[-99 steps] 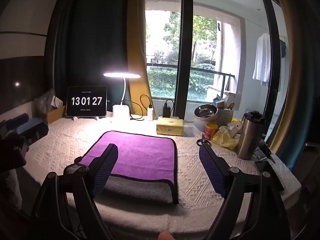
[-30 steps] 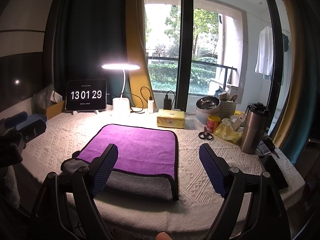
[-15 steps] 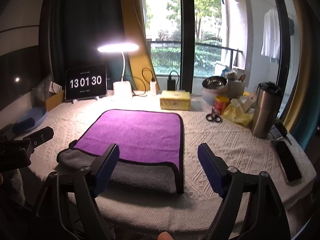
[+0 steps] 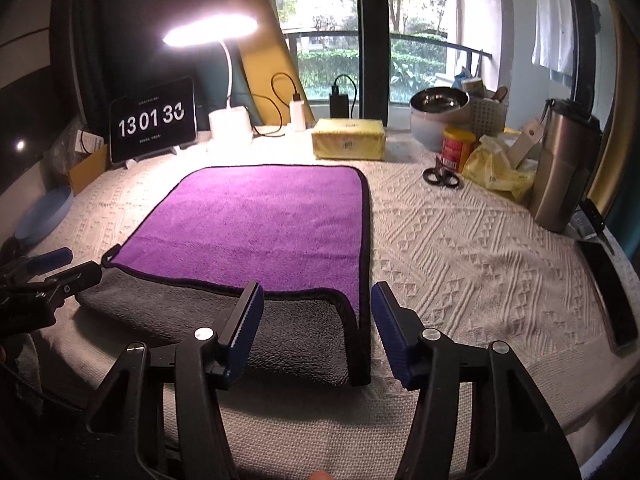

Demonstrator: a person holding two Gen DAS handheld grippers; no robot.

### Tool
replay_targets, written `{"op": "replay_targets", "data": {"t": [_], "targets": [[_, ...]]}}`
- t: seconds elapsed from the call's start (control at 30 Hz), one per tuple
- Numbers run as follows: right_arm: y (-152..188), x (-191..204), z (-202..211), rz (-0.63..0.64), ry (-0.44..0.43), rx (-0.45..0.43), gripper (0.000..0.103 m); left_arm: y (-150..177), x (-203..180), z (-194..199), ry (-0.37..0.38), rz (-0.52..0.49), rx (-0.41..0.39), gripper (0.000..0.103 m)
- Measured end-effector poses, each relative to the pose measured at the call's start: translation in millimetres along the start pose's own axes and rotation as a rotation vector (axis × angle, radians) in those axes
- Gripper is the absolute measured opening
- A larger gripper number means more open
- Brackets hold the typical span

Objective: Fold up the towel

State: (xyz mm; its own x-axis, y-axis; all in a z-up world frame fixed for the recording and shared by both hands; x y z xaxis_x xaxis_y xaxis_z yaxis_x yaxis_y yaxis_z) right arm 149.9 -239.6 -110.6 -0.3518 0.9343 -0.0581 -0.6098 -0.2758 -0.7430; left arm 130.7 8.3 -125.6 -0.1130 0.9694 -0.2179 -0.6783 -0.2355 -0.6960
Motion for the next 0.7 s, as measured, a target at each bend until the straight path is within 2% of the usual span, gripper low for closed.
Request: {"op": "replay_targets", "data": {"t": [0.2, 0.33, 0.43, 0.57, 0.6, 0.67, 0.7], "targets": [[7, -5, -20, -0.014, -0.015, 0.055, 0.054, 4, 2, -19, -0.019, 0.002, 0.06, 0.079], [10, -6, -27, -0.018, -0.019, 0.077, 0.051, 6, 3, -26, -0.047, -0.013, 0.079, 0.062], [11, -4, -33, -0.01, -0.027, 0.091, 0.046, 7, 4, -29, -0.058, -0.02, 0.087, 0.055], [14, 0, -36, 0.017, -0.024, 0.1, 0.034, 8, 3, -27, -0.065, -0.028, 0.073, 0.042], [15, 1, -36, 0.024, -0.024, 0.099, 0.031, 8, 2, -27, -0.063, -0.034, 0.071, 0.036], [16, 3, -36, 0.044, -0.014, 0.095, 0.018, 9, -1, -26, -0.058, -0.049, 0.067, 0.03], [16, 4, -36, 0.054, -0.007, 0.093, 0.016, 10, -3, -25, -0.059, -0.06, 0.063, 0.026]]}}
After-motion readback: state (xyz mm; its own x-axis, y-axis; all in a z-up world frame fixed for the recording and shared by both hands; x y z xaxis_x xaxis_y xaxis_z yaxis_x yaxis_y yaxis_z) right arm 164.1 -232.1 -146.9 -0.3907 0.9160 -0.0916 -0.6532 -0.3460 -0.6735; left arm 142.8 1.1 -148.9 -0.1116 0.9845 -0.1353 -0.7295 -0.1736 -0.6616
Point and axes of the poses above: each gripper's, at about its wrist camera, not at the fingertips, and z roughly against the way its jaws point, x to its left, y to its underside, the point moved 2 cm from there along -z, roughly the way its jaws point, and after that the axes turned 7 degrees about z, right-handed, at the moved point
